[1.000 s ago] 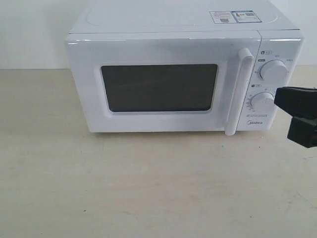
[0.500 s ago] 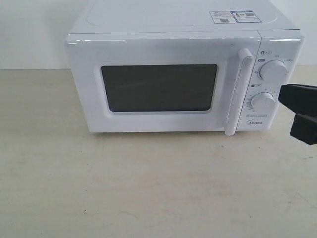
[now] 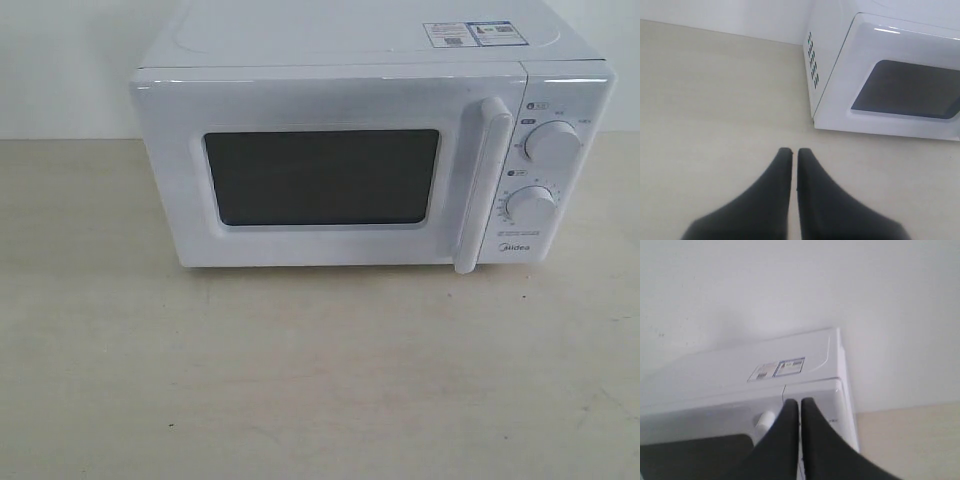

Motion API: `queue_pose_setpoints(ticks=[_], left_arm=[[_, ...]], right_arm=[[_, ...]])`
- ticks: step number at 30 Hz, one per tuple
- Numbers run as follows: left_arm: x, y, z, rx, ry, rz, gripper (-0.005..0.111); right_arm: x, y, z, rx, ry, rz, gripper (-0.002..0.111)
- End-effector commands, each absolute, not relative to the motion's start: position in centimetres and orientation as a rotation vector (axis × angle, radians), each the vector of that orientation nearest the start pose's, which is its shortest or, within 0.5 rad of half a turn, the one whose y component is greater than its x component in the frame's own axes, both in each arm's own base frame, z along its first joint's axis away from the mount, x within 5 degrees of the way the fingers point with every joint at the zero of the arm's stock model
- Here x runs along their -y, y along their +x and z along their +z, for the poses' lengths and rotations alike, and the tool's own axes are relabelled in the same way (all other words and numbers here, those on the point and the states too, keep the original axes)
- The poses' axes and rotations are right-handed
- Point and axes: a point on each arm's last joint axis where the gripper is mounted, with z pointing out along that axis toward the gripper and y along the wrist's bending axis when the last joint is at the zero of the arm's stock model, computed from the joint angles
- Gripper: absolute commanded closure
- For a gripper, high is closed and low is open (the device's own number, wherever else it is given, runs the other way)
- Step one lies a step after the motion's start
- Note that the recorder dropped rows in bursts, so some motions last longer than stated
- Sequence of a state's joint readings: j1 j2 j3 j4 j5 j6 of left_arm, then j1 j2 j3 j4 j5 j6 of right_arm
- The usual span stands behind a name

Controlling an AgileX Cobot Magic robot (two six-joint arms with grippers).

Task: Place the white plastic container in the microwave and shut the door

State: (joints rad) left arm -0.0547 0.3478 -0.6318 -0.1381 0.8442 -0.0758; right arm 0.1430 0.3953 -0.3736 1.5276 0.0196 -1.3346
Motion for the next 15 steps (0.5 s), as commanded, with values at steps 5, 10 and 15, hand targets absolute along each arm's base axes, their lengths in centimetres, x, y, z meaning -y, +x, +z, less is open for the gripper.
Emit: queue_pose_setpoints(ticks=[5,10,15], left_arm=[[1.2,5.3,32.6,-2.035,-0.060,-0.242,0.102],[1.2,5.3,32.6,-2.035,-0.060,-0.242,0.102],[1.2,5.3,32.6,-2.035,-0.060,-0.242,0.102]], right_arm=[[-0.8,6.6,25.7,-1.493,0.049,0.241,0.108],[-0.6,7.0,20.3,-1.648,0.084,0.205,0.108],[0.3,7.0,20.3,-1.634,0.161,0.133,0.108]])
